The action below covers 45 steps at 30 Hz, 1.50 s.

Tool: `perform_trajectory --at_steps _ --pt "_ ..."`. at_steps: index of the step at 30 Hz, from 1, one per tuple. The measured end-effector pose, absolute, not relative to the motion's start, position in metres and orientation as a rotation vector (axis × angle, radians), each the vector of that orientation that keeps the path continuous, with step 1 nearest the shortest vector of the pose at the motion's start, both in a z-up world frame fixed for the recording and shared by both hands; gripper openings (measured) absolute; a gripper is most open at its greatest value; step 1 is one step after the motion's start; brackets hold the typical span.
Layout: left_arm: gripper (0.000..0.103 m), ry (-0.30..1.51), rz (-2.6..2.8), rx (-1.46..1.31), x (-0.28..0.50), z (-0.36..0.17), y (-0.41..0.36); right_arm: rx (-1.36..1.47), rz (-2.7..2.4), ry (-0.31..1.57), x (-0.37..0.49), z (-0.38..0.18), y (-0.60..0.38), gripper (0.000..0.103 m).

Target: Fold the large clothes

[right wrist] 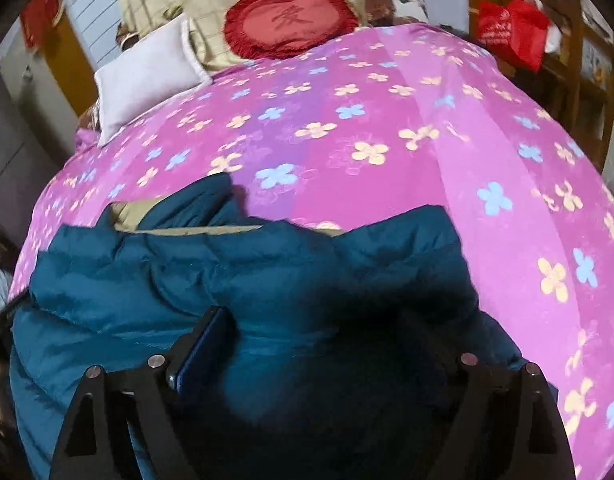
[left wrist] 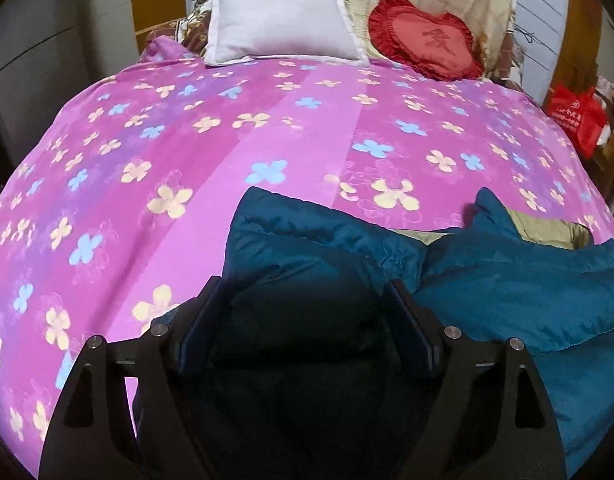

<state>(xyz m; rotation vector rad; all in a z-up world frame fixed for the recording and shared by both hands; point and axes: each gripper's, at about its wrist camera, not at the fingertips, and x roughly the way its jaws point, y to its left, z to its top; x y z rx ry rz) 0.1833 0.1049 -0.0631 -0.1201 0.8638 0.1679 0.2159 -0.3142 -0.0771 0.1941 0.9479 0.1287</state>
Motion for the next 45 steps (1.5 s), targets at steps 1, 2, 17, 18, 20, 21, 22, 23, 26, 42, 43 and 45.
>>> perform_trajectory --at_steps 1,2,17,18,20,21,22,23,26,42,43,45 --pt "0.083 0.867 0.176 -0.127 0.185 -0.065 0.106 0.225 0.125 0.957 0.218 -0.081 -0.320 0.085" --pt "0.083 0.874 0.180 -0.131 0.187 -0.066 0.107 0.234 0.120 0.963 0.220 -0.081 -0.319 0.085" --pt "0.097 0.989 0.151 -0.166 0.201 -0.072 0.112 -0.129 0.003 0.531 0.092 0.023 -0.279 0.103" --pt "0.097 0.993 0.150 -0.159 0.202 -0.071 0.111 -0.129 0.001 0.506 0.078 0.026 -0.277 0.103" --pt "0.097 1.002 0.128 -0.156 0.201 -0.069 0.112 -0.117 -0.007 0.570 0.072 0.021 -0.273 0.103" --pt "0.097 1.006 0.122 -0.161 0.197 -0.064 0.113 -0.121 -0.024 0.591 0.071 0.017 -0.272 0.103" --pt "0.097 0.997 0.127 -0.163 0.190 -0.055 0.115 -0.134 -0.055 0.604 0.067 0.011 -0.272 0.103" --pt "0.097 0.968 0.132 -0.158 0.178 -0.042 0.115 -0.137 -0.077 0.598 0.061 0.009 -0.273 0.103" --pt "0.097 0.875 0.101 -0.087 0.128 -0.004 0.106 -0.092 -0.073 0.522 0.025 0.015 -0.276 0.103" --pt "0.097 0.937 -0.013 -0.006 -0.100 -0.001 0.024 0.016 -0.063 0.753 -0.158 -0.004 -0.250 0.103" --pt "0.097 0.931 -0.026 -0.001 -0.104 0.002 0.020 0.003 -0.066 0.755 -0.163 0.001 -0.249 0.103" --pt "0.097 0.918 -0.047 0.002 -0.113 0.008 0.015 -0.020 -0.080 0.746 -0.174 0.011 -0.246 0.103"
